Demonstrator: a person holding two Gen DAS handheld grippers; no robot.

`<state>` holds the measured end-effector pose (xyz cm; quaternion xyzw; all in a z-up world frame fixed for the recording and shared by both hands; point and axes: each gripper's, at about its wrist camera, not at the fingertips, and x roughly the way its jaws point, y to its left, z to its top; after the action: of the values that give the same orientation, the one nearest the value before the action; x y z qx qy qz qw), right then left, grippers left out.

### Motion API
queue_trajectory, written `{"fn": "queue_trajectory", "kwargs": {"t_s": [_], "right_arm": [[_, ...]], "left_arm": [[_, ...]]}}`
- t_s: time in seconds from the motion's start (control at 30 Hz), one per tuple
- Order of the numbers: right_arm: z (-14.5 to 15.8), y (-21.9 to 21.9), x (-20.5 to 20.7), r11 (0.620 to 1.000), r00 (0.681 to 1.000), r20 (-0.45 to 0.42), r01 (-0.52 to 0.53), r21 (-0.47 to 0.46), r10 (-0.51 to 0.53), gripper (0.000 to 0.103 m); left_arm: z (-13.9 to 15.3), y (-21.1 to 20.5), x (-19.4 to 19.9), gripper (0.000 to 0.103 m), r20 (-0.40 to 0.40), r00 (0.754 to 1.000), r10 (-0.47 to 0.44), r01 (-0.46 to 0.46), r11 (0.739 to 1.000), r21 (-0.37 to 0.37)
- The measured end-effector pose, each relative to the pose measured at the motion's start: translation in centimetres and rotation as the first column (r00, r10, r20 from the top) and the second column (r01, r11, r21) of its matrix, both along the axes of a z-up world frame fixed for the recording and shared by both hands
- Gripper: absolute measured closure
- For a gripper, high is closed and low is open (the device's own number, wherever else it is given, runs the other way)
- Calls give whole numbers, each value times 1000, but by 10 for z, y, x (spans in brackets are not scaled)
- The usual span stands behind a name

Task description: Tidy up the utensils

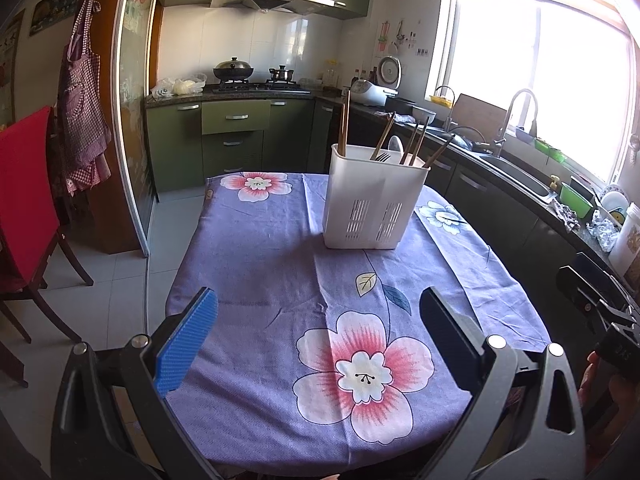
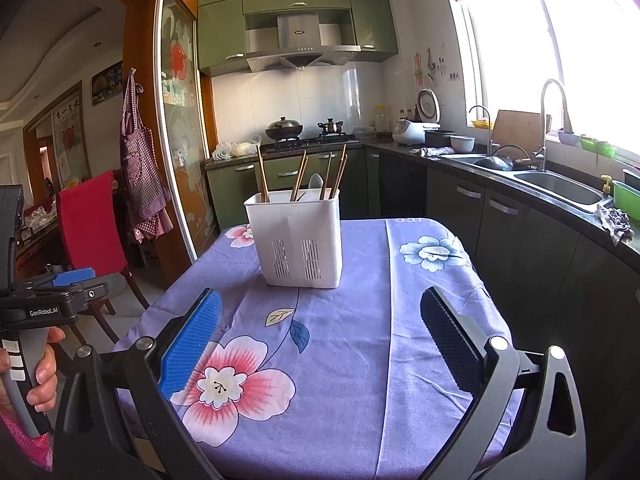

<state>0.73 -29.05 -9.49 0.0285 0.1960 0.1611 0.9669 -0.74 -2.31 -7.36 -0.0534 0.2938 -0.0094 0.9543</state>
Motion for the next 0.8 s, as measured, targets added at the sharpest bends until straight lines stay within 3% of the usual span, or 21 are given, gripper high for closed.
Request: {"fn": "queue_trajectory", "kwargs": {"t_s": [0.27, 0.53, 0.8], "right_arm": [[-23, 4, 46, 1000, 996, -90, 12, -13, -13, 5], [-52, 4, 119, 998, 980, -193, 28, -62, -39, 5], [-98, -10, 222, 994, 930, -363, 18, -106, -56, 5]], "left_arm": [[-24, 4, 43, 7, -86, 996, 2, -3, 1000, -12], [-57, 15, 110, 7, -175, 984, 17, -19, 1000, -11], [-110, 43, 193, 7, -303, 952, 50, -55, 998, -9]]}}
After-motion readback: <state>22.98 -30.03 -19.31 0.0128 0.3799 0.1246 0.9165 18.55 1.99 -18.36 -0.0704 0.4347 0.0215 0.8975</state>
